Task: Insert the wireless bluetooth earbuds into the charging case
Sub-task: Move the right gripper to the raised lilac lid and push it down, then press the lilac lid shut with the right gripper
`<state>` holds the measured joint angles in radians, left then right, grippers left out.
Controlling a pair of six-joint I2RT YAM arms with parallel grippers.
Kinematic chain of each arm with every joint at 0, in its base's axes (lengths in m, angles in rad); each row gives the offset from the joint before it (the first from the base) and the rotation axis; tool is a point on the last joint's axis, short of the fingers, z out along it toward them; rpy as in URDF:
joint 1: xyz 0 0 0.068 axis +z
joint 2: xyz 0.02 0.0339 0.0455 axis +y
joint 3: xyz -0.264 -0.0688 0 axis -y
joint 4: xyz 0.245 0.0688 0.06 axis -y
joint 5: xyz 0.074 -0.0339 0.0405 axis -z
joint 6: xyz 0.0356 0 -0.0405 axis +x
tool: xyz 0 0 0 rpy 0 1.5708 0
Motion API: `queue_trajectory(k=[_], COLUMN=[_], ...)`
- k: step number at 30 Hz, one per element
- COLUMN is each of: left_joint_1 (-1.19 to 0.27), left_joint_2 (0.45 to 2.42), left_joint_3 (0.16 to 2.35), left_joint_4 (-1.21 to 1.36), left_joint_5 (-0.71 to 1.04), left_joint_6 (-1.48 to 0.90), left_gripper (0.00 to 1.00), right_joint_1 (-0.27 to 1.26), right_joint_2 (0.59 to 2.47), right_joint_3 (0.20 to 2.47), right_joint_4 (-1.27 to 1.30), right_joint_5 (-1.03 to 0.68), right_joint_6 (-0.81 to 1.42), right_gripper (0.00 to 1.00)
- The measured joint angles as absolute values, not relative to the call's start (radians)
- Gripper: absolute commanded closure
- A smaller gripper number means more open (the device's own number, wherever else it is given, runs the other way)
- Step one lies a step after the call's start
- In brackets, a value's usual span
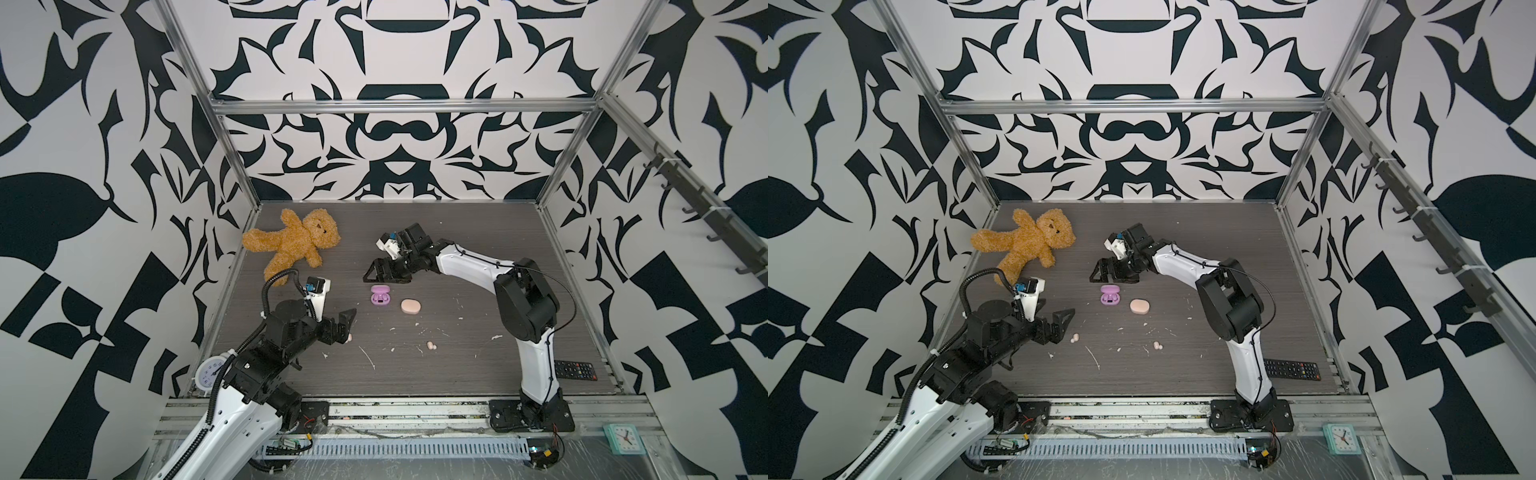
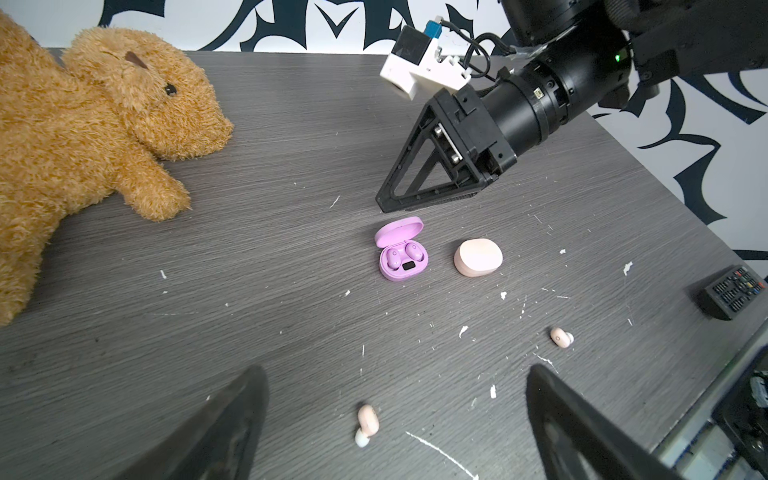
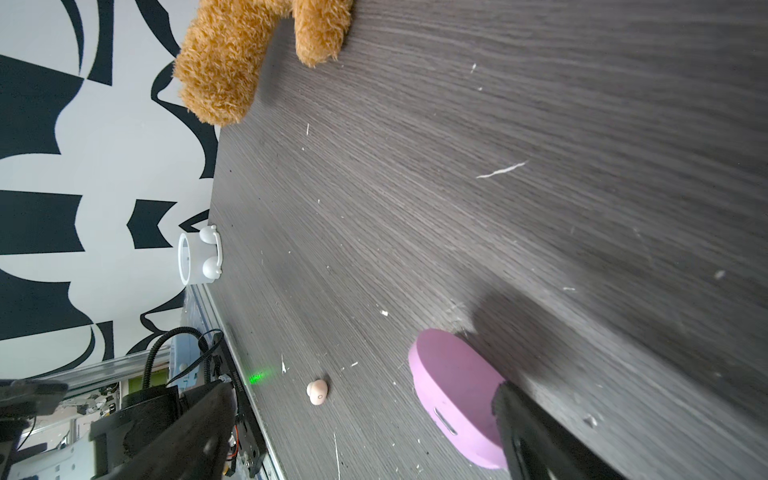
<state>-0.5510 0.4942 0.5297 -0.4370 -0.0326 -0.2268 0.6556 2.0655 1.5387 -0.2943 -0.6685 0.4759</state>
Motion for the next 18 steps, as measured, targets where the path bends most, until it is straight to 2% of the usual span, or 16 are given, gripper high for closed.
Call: queue_trajectory(k=[18], left_joint_1=[-0.556], left_joint_2=[0.494], left_joint_3=[0.53], left_joint_4=[-0.437], left_joint_5=[-0.028], left_joint_6=[-0.227], left_gripper=[0.01], right_joint_1=[0.685], right_joint_2=[2.063], right_joint_3=[1.528], right_joint_4=[-0.292], right_joint_5=[-0.669], right_joint_6=[0.475], right_gripper=[0.01])
